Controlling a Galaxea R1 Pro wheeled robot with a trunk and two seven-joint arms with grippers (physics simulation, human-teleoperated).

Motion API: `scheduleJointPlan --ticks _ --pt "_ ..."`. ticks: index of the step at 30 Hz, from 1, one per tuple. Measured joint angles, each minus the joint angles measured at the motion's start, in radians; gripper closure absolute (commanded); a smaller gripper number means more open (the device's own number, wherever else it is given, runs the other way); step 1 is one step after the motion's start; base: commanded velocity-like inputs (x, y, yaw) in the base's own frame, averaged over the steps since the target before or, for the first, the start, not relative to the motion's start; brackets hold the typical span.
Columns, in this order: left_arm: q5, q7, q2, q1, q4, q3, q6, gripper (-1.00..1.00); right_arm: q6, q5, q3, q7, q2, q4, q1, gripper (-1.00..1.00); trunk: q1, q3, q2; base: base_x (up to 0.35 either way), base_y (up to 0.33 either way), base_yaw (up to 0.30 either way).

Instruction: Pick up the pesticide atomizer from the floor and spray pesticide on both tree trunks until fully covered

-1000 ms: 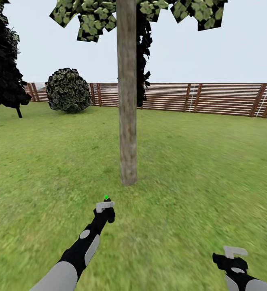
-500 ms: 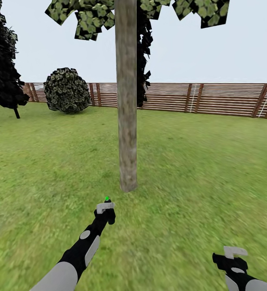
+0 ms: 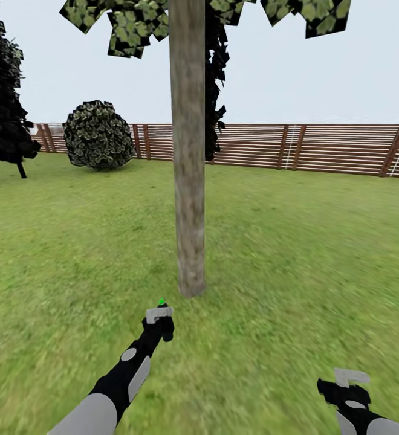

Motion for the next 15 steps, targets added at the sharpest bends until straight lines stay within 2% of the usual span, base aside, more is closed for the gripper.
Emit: scheduleJointPlan --ticks 15 --pt "0.000 0.000 0.000 0.000 0.000 0.001 0.000 1.00 0.000 0.000 0.000 0.000 0.000 0.000 0.001 -1.00 0.000 0.000 0.000 0.350 0.000 0.000"
